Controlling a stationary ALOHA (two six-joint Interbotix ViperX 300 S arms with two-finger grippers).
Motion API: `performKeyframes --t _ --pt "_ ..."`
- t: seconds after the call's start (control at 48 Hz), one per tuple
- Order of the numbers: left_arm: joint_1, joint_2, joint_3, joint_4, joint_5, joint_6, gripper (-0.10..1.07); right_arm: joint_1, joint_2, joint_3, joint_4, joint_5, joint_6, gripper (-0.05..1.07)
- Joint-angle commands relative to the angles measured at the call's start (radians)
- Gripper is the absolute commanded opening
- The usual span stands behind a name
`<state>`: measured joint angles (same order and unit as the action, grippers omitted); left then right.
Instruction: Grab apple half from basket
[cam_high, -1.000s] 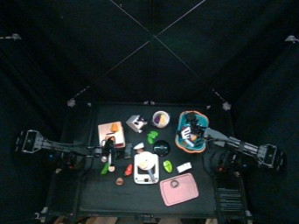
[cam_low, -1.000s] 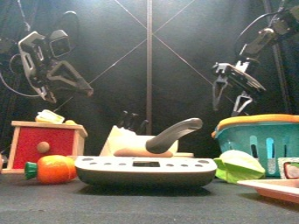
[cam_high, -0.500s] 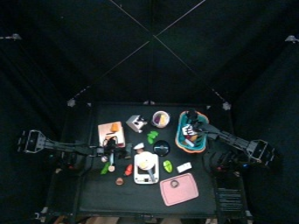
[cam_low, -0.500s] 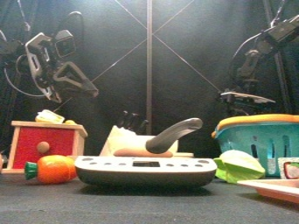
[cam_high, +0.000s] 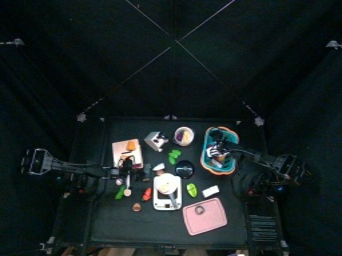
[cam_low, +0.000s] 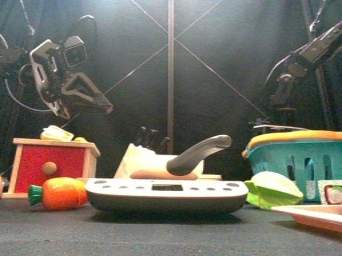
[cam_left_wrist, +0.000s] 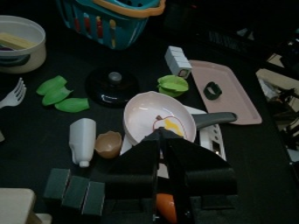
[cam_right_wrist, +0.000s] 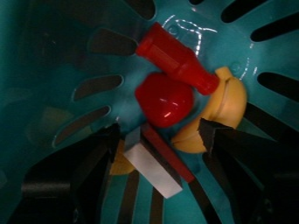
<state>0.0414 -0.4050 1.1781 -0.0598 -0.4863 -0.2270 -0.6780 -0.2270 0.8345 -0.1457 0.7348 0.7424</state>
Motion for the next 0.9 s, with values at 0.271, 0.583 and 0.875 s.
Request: performKeyframes --t 0.271,0.583,0.875 --pt "0.003 0.0 -0.012 0.0 0.0 0.0 0.49 -0.04 0.037 0.015 -0.025 -0.057 -0.002 1.01" --pt "0.003 0.0 -0.006 -0.002 0.0 -0.002 0.49 -0.049 0.046 0.031 -0.041 -0.112 0.002 0.99" --pt "0.003 -0.002 -0.006 -0.002 0.0 0.0 0.49 -0.051 0.08 0.052 -0.044 -0.138 0.0 0.91"
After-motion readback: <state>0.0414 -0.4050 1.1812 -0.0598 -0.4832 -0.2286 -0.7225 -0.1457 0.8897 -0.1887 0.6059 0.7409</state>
